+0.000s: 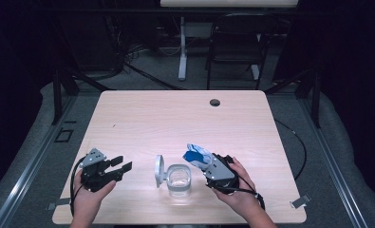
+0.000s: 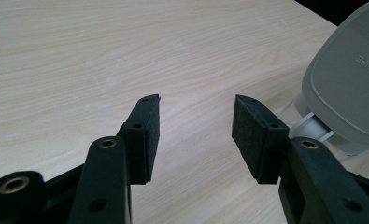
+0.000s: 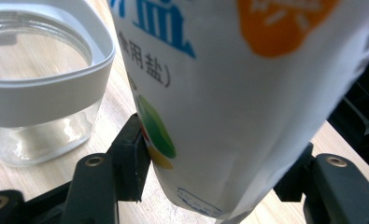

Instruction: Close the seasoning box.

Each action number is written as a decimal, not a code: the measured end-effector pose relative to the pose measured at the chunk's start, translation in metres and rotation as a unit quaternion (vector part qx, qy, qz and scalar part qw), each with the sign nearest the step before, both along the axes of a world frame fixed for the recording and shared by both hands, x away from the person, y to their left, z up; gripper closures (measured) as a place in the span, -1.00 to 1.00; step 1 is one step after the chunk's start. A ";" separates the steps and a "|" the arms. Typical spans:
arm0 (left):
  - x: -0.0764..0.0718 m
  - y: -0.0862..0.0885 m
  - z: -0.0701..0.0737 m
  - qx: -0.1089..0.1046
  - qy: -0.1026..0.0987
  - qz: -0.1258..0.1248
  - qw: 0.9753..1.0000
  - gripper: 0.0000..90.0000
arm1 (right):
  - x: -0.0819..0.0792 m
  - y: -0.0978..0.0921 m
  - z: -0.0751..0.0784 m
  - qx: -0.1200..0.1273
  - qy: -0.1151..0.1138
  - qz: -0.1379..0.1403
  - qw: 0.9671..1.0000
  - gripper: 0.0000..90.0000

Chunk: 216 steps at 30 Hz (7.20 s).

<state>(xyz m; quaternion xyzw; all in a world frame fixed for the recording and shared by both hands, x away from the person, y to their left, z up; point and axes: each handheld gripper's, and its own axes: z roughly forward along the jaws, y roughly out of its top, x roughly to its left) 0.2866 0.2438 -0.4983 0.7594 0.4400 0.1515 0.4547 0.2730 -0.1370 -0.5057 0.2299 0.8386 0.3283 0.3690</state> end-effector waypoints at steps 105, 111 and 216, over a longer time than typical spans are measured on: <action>0.002 0.004 -0.003 -0.002 0.006 0.010 1.000 0.16 | -0.004 0.013 -0.022 -0.223 -0.057 0.043 0.972 -0.08; 0.002 0.005 -0.003 -0.002 0.006 0.008 1.000 0.16 | -0.004 0.014 -0.020 -0.234 -0.063 0.047 0.969 -0.08; 0.003 0.010 -0.003 -0.006 0.010 0.015 1.000 0.15 | -0.003 0.021 -0.004 -0.354 -0.113 0.079 0.925 -0.07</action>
